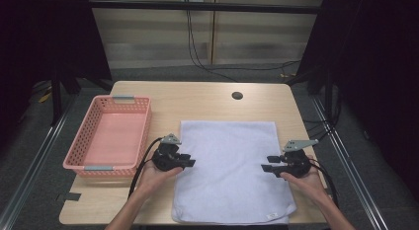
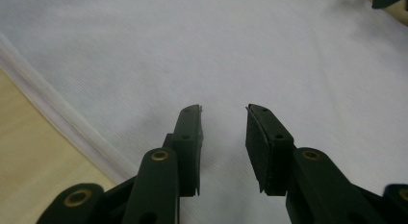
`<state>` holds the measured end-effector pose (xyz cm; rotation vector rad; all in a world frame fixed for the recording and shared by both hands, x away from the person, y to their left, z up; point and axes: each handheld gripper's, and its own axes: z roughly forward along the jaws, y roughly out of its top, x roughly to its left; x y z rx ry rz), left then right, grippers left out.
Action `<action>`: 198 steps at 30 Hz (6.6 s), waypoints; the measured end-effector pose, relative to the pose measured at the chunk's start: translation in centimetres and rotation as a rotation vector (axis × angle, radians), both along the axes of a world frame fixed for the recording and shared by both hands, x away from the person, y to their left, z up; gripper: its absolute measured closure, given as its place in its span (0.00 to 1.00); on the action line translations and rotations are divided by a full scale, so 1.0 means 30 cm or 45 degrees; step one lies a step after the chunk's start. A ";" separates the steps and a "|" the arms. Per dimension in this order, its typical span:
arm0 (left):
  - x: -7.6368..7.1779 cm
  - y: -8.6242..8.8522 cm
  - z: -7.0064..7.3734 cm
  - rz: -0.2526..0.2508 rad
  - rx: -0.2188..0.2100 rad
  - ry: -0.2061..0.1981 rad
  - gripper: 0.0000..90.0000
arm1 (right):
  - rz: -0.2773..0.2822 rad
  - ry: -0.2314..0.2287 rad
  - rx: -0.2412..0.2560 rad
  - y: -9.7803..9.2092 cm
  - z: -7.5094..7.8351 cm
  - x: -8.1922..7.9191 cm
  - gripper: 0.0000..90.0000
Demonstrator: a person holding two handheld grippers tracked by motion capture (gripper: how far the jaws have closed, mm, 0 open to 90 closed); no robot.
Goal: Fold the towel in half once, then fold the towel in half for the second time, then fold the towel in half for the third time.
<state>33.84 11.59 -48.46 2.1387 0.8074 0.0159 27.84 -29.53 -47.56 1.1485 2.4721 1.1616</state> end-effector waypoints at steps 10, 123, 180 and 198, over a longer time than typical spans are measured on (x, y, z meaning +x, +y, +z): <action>0.016 -0.006 -0.045 -0.003 0.082 -0.018 0.68 | -0.004 0.060 -0.056 0.021 -0.073 0.120 0.64; 0.326 0.013 0.285 0.221 -0.089 -0.200 0.93 | -0.200 -0.141 0.119 -0.213 0.220 0.402 0.95; -0.285 0.186 0.061 -0.097 -0.166 0.003 0.73 | 0.020 -0.068 0.141 -0.170 0.062 -0.364 0.62; -0.100 0.084 -0.033 -0.046 0.035 0.027 0.74 | 0.217 0.079 -0.065 0.237 -0.050 -0.210 0.44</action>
